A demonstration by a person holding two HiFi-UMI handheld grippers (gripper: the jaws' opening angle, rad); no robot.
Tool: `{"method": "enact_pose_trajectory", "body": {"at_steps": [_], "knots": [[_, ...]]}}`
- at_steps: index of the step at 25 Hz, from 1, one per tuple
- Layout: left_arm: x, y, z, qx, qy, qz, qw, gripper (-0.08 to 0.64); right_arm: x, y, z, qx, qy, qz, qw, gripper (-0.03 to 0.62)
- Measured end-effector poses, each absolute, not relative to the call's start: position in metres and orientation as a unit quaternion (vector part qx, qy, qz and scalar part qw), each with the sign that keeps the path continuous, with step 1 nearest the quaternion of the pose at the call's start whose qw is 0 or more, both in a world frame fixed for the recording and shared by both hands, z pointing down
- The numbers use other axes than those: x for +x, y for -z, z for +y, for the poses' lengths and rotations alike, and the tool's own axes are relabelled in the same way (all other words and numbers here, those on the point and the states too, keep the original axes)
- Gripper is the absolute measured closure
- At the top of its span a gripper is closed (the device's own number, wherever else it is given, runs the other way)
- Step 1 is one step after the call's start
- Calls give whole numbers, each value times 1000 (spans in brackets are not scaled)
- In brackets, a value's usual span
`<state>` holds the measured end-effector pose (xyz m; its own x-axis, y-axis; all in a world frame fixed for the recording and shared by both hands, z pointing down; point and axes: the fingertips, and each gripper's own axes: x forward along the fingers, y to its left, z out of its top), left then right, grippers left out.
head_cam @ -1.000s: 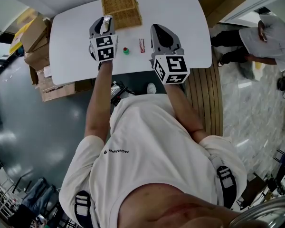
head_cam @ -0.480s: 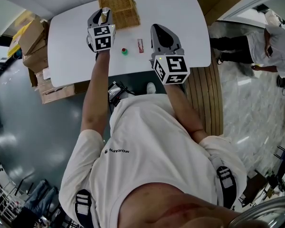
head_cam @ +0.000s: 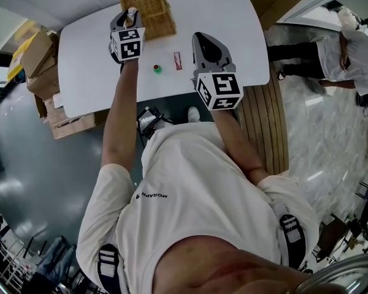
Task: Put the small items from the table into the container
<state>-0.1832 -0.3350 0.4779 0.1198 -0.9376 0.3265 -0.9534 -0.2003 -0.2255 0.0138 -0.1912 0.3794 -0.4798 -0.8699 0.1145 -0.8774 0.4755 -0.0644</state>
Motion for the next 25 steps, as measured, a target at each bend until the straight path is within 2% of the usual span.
{"method": "enact_pose_trajectory", "body": {"at_steps": [14,18,21,25], "knots": [[-175,-451,-331,755,-178,-632,-3,434,17,-380,-187,508,-56,-859,35,580],[-173,-437,-312,750,-157,-642,-5,479,14,-379,-184,504,-57,-861,32,580],[-171,-425,-298,749,-147,-646,-12,555,9,-377,-181,499,-56,-864,29,580],[-167,-411,-282,750,-135,-648,-18,555,2,-374,-181,492,-56,-869,25,580]]}}
